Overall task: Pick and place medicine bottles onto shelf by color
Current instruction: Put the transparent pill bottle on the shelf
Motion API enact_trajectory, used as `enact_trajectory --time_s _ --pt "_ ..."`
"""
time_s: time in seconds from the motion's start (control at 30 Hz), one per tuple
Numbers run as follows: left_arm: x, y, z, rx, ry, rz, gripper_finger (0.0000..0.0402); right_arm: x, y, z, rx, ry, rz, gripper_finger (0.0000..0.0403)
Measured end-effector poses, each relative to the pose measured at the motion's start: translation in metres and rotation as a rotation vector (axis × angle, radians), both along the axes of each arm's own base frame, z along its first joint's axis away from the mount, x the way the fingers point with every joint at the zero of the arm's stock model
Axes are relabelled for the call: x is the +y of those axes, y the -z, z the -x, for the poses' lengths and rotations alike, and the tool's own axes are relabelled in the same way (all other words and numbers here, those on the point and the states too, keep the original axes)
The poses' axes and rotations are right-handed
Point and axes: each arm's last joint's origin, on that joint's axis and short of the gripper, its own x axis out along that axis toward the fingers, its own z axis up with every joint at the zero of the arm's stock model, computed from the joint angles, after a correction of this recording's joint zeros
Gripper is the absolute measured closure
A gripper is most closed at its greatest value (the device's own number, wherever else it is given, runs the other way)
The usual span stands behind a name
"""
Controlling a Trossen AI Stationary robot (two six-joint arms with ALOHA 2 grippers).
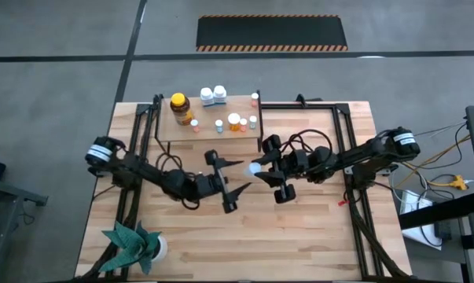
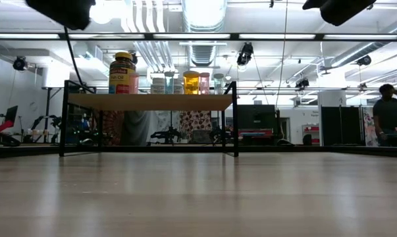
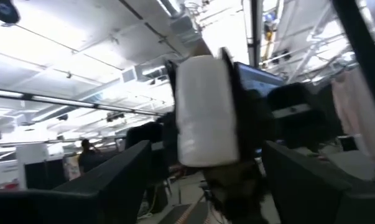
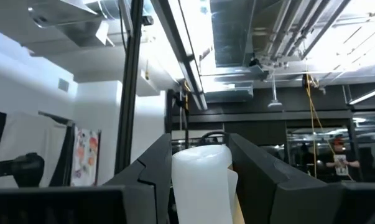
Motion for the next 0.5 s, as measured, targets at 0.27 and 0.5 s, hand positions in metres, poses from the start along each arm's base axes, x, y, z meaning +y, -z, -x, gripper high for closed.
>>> enact_trajectory --time_s 0.27,0.5 --pt "0.006 -0.002 -0.017 -0.024 0.014 -0.029 0.0119 0.001 0.001 0.001 0.007 -0.010 0.001 0.0282" --pt "0.006 -0.002 -0.017 -0.024 0.016 -0.027 0.0193 0.001 0.001 0.001 0.007 -0.007 0.005 0.0282"
